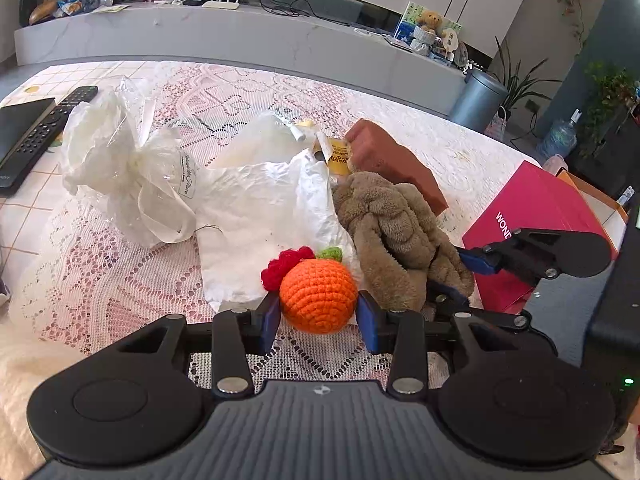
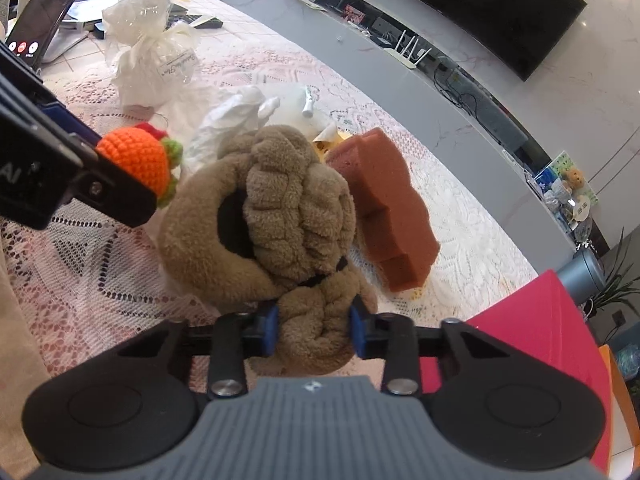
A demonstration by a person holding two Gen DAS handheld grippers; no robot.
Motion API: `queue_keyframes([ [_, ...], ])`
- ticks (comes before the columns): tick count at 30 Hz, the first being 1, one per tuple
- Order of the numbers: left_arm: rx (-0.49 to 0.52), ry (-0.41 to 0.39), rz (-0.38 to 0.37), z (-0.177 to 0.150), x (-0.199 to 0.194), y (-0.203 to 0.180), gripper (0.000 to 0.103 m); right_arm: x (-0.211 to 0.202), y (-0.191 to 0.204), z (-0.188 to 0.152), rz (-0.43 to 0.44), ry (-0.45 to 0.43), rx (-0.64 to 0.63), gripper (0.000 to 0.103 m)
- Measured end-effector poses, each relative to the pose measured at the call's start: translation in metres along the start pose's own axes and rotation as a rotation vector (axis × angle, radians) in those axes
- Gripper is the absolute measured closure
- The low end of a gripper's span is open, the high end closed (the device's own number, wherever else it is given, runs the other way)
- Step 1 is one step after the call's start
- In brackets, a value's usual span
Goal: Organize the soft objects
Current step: 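Grasp the brown slippers with the right gripper while the left grasps the orange fruit, then carry slippers and orange fruit into the orange box and open both grippers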
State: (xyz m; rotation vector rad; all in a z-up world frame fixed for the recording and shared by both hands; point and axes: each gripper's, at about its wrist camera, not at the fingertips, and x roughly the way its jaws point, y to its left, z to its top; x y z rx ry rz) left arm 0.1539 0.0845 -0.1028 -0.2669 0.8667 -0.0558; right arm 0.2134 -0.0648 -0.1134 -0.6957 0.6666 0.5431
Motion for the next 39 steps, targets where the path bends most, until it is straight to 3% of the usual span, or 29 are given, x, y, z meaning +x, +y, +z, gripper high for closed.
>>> queue_keyframes([
  [5,0.022,-0.028,0.016,-0.001,-0.012,-0.008,0.057,-0.029,-0.004,0.000,-0.026,-0.040,0.061,0.077],
  [13,0.054,-0.082,0.046,-0.002,-0.051,-0.025,0.057,-0.093,-0.015,-0.006,0.019,-0.110,0.253,0.077],
  [22,0.139,-0.163,0.021,-0.004,-0.099,-0.066,0.057,-0.179,-0.030,-0.034,-0.007,-0.205,0.397,0.077],
  [26,0.216,-0.196,-0.018,-0.004,-0.113,-0.095,0.057,-0.214,-0.048,-0.057,-0.018,-0.228,0.476,0.077],
  [31,0.314,-0.216,-0.129,0.001,-0.119,-0.142,0.057,-0.249,-0.083,-0.088,-0.056,-0.231,0.571,0.077],
  [39,0.466,-0.193,-0.289,0.031,-0.085,-0.229,0.057,-0.280,-0.157,-0.129,-0.183,-0.187,0.659,0.077],
])
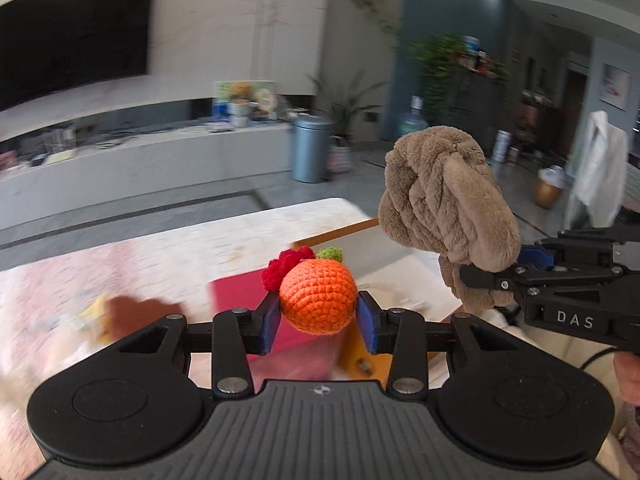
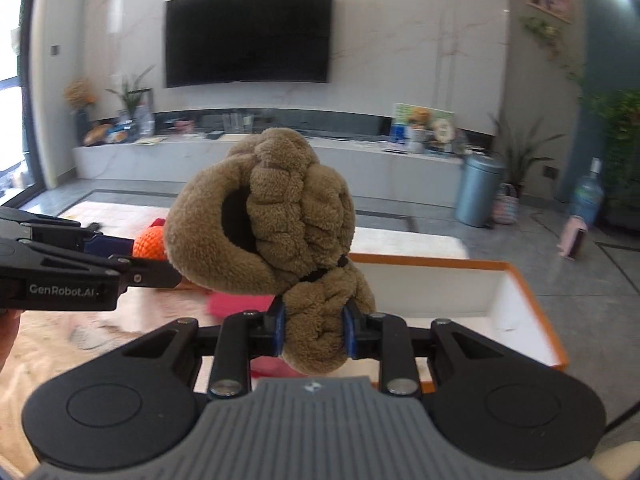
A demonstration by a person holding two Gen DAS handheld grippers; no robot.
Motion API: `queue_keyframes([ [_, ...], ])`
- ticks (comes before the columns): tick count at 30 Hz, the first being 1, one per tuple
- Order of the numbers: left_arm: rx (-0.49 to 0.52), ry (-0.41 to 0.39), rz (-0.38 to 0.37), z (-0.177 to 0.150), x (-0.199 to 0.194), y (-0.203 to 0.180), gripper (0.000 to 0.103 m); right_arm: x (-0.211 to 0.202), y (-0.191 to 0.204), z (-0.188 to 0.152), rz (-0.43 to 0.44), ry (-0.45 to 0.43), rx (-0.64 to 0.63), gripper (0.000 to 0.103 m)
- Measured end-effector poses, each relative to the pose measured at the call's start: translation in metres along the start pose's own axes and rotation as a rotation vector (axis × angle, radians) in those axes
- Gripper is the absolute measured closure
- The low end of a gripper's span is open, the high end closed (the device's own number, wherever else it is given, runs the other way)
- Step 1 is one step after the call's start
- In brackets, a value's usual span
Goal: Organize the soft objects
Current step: 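Carry slippers and orange fruit into the orange box and open both grippers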
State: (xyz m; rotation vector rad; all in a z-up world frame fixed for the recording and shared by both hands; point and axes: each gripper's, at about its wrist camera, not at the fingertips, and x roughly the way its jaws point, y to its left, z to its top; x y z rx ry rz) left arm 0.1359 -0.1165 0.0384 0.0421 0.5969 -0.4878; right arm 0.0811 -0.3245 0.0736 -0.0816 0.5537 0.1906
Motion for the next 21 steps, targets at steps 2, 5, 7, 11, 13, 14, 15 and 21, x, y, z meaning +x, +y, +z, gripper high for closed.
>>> queue_keyframes([
  [2,0.032,0.023,-0.033,0.012,0.022,-0.011,0.057,0.007,-0.018,0.006,-0.038,0.022,-0.005,0.076],
  [5,0.120,0.054,-0.050,0.028,0.055,-0.025,0.057,0.026,-0.046,0.008,-0.065,0.074,0.019,0.076],
  [7,0.168,0.086,-0.062,0.035,0.080,-0.033,0.057,0.045,-0.061,0.009,-0.078,0.120,0.028,0.076],
  [11,0.244,0.168,-0.099,0.042,0.133,-0.040,0.057,0.089,-0.092,0.006,-0.080,0.233,0.066,0.075],
  [13,0.297,0.208,-0.104,0.039,0.158,-0.043,0.057,0.113,-0.098,0.006,-0.071,0.290,0.067,0.075],
  [14,0.319,0.233,-0.103,0.037,0.171,-0.044,0.057,0.123,-0.101,0.005,-0.070,0.312,0.063,0.075],
  [15,0.334,0.255,-0.098,0.035,0.183,-0.044,0.057,0.134,-0.104,0.004,-0.070,0.339,0.059,0.075],
  [21,0.412,0.321,-0.062,0.021,0.229,-0.044,0.057,0.197,-0.121,0.002,-0.081,0.471,0.036,0.075],
])
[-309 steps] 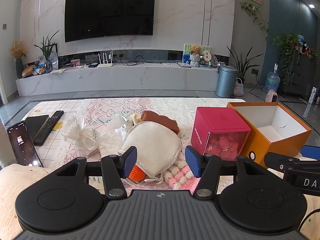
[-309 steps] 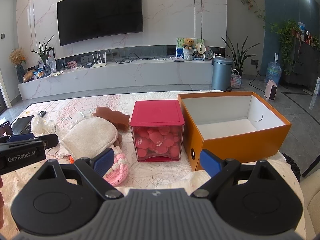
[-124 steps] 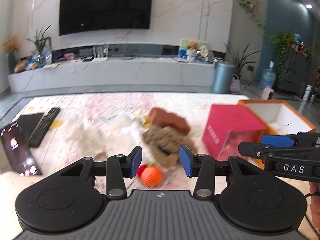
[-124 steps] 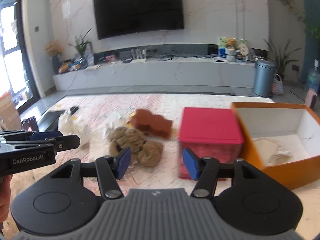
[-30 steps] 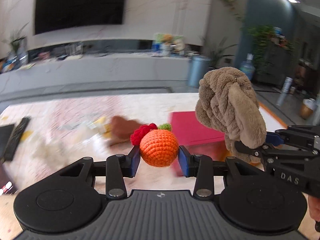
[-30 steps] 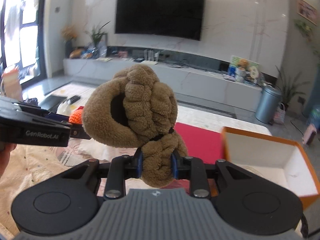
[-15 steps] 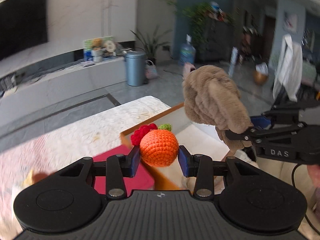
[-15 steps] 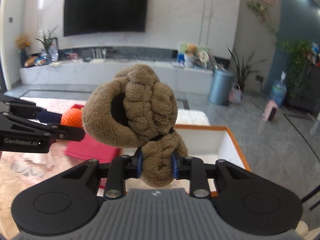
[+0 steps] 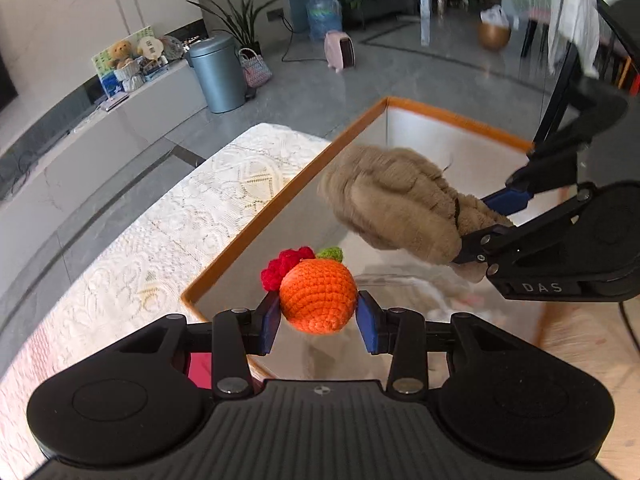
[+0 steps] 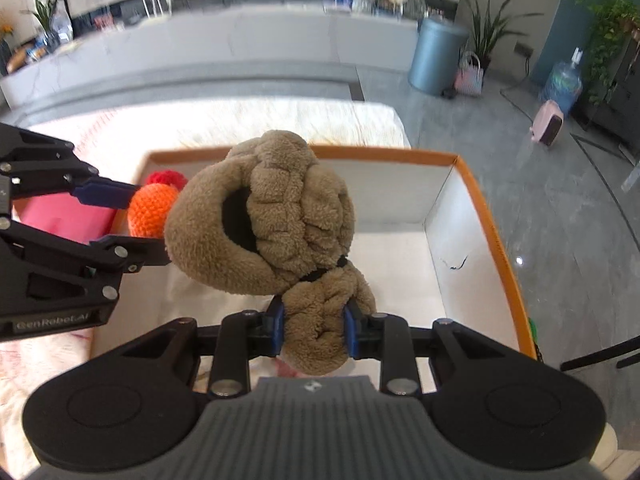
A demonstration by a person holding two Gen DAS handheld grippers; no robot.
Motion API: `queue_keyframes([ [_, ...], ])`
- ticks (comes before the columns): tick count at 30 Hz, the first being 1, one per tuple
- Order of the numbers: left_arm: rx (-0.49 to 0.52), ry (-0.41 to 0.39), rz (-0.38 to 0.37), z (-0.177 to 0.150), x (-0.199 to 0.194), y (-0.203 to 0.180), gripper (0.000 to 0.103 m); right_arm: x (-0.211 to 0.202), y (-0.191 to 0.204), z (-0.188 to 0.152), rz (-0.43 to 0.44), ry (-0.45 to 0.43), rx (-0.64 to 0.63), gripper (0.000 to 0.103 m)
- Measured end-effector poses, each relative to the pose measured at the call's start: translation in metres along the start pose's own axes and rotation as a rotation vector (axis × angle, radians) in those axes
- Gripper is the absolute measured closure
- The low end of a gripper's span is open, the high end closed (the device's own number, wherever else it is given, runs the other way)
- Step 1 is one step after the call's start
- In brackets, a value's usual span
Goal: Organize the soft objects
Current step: 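Carry slippers and orange fruit into the orange box and open both grippers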
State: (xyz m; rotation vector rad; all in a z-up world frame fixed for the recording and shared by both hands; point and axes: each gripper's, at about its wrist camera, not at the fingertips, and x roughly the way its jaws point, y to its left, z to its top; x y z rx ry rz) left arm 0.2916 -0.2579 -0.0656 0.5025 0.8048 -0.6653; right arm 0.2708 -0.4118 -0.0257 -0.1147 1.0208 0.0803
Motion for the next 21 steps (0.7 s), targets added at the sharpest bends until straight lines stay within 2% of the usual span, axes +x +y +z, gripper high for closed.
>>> queue_keyframes([
  [5,0.037,0.046,-0.008,-0.003,0.020,0.003,0.057,0.034,0.003,0.008,-0.012,0.070,-0.045,0.074],
  [9,0.083,0.069,0.013,-0.008,0.028,0.002,0.057,0.048,0.003,0.009,-0.020,0.087,-0.052,0.070],
  [17,0.105,0.103,0.026,-0.012,0.031,-0.002,0.056,0.037,0.006,0.005,-0.018,0.061,-0.054,0.054],
  [18,0.106,0.107,0.031,-0.011,0.031,-0.002,0.053,0.034,0.006,0.005,-0.019,0.057,-0.051,0.053],
  [21,0.086,0.112,0.019,-0.011,0.028,-0.002,0.051,0.029,0.005,0.004,-0.013,0.050,-0.044,0.051],
])
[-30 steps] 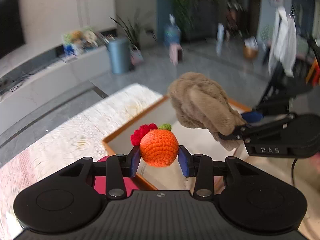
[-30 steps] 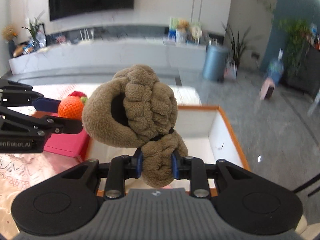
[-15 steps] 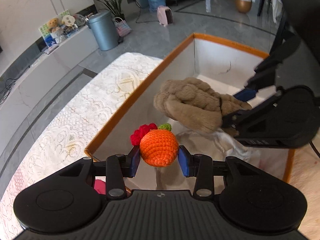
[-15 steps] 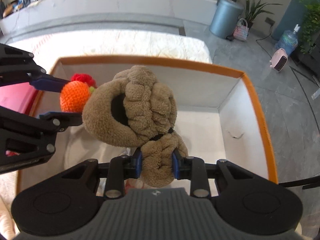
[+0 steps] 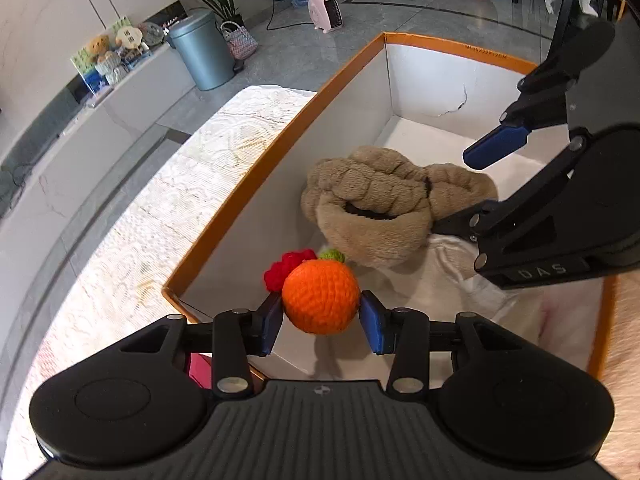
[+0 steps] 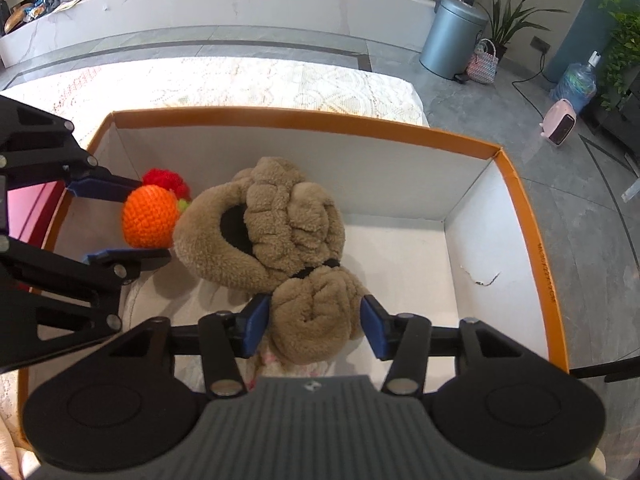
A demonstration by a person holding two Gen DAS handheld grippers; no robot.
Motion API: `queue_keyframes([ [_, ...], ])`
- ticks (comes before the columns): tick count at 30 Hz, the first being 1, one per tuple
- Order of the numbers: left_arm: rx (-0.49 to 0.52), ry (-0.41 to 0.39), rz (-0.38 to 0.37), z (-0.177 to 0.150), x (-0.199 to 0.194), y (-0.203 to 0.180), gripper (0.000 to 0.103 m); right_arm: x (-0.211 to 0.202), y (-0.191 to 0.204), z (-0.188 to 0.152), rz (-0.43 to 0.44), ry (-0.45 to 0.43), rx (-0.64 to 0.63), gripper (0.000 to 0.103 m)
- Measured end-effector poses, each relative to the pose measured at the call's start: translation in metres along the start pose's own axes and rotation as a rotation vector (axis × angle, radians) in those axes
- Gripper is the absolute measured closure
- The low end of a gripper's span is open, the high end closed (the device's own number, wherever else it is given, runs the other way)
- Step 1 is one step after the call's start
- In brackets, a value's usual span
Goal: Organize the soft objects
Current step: 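Carry slippers and orange fruit into the orange box and open both grippers, then move both grippers back to the white plastic bags on the table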
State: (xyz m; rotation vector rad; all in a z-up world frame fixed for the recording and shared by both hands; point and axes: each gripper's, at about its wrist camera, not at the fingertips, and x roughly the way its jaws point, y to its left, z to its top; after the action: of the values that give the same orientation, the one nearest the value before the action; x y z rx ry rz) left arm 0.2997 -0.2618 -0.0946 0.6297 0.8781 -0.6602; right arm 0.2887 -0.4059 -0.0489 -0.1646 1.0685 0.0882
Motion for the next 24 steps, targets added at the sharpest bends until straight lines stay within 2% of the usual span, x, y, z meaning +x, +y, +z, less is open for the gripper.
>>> queue_keyframes([
  [4,-0.009,-0.006,0.000,-0.003,-0.009,-0.001,0.049,-0.006,-0.001,-0.002,-0.007,-0.014,0.001,0.046],
  [12,-0.023,-0.063,0.016,-0.017,-0.055,0.001,0.049,-0.040,0.008,-0.009,0.009,-0.059,-0.009,0.043],
  [19,-0.108,-0.158,0.060,-0.046,-0.112,0.002,0.049,-0.082,0.034,-0.022,0.027,-0.137,-0.008,0.041],
  [24,-0.186,-0.268,0.113,-0.077,-0.157,-0.002,0.049,-0.115,0.063,-0.040,0.048,-0.239,0.027,0.041],
])
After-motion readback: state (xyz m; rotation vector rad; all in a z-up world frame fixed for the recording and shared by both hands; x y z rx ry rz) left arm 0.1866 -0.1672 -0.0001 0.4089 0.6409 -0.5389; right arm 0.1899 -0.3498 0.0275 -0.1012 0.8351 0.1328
